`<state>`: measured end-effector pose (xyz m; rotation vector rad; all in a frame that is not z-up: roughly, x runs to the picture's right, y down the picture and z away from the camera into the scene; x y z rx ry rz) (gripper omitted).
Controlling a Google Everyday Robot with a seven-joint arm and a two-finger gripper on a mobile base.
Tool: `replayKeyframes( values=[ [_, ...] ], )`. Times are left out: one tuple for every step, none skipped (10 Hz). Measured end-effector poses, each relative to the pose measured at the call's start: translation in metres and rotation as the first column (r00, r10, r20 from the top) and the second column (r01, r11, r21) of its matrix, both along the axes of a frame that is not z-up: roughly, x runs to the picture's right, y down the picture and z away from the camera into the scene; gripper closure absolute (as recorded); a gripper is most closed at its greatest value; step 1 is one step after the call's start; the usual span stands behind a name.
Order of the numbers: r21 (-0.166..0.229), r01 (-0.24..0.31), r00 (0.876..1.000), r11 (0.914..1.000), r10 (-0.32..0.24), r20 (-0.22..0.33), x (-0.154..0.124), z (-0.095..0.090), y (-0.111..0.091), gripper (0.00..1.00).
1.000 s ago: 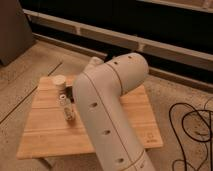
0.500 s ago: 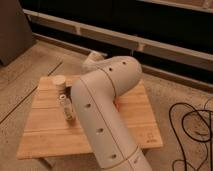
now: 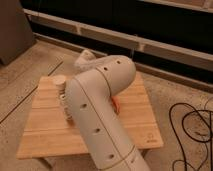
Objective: Drag the ceramic bowl in a circle
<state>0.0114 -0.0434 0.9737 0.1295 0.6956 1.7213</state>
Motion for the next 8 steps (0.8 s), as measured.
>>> replayKeyframes(
  values=[
    [0.0, 0.001, 1.0, 1.0, -0.001, 0.001, -0.001, 0.0, 0.0, 0.82],
    [0.0, 0.001, 1.0, 1.0, -0.001, 0.001, -0.0009, 0.0001, 0.0001, 0.7],
    [0.0, 0.001, 1.0, 1.0, -0.001, 0.001, -0.0009, 0.0, 0.0, 0.61],
    [0.0, 0.0, 1.0, 1.0, 0.0, 0.001, -0.0008, 0.0, 0.0001, 0.48],
    [0.0, 0.0, 1.0, 1.0, 0.0, 0.001, -0.0008, 0.0001, 0.0001, 0.38],
    [0.0, 0.0, 1.0, 1.0, 0.0, 0.001, -0.0007, 0.0001, 0.0002, 0.28],
    [0.0, 0.0, 1.0, 1.0, 0.0, 0.0, -0.0003, 0.0001, 0.0001, 0.21],
    [0.0, 0.0, 1.0, 1.0, 0.0, 0.0, -0.0005, 0.0001, 0.0002, 0.2]
  ],
)
